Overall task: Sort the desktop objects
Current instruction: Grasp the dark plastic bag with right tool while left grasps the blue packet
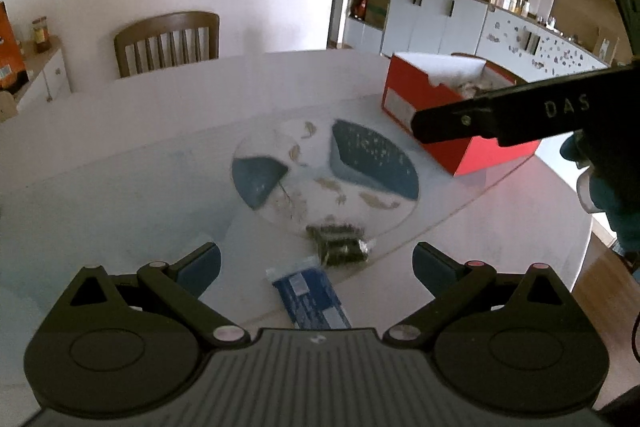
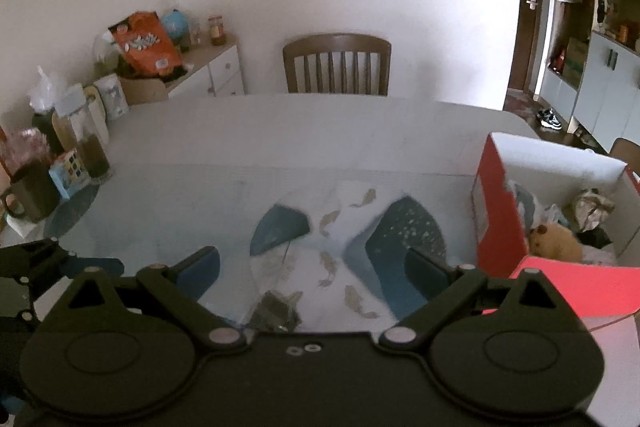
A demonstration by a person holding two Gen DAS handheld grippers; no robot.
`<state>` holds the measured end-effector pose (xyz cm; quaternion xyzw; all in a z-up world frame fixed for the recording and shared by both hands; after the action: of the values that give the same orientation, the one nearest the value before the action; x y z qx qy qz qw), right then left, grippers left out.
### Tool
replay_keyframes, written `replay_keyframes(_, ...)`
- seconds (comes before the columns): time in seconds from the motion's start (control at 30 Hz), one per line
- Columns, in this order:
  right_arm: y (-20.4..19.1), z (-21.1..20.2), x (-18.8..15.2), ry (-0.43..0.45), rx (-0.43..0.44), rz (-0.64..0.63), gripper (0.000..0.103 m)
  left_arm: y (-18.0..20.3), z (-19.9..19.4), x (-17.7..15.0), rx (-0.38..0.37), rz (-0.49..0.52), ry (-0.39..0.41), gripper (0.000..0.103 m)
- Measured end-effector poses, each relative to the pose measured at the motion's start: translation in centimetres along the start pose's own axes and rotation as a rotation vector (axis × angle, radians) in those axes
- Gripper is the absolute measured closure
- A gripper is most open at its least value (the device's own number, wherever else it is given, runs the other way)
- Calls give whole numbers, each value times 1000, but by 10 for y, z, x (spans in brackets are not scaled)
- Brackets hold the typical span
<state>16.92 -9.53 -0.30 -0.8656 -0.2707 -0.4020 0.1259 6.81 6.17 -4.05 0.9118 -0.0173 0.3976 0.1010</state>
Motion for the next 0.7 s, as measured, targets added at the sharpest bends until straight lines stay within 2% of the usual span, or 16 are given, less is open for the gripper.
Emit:
replay_keyframes(0.3, -15, 30, -14, -45, -3, -2, 4, -1, 33, -24, 22, -11, -35, 0)
replay_keyframes(0.47, -22, 50, -24, -79, -29, 0, 4, -1, 47, -35, 25, -22, -42, 1)
replay_keyframes(0.7, -29, 72, -34, -108, -22, 12, 6, -2, 58, -46, 31, -37, -40, 1)
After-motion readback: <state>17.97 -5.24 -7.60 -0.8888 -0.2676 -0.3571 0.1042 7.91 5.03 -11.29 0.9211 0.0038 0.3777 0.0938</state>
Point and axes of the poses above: each gripper's, at about its wrist camera, not at the fingertips, and z roughly the way its jaws point, y to its right, x to its top, the point moved 1 cm from there along z, roughly the way its jaws point, and after that the axes turned 6 degrees about -z, right-handed, at the moved point
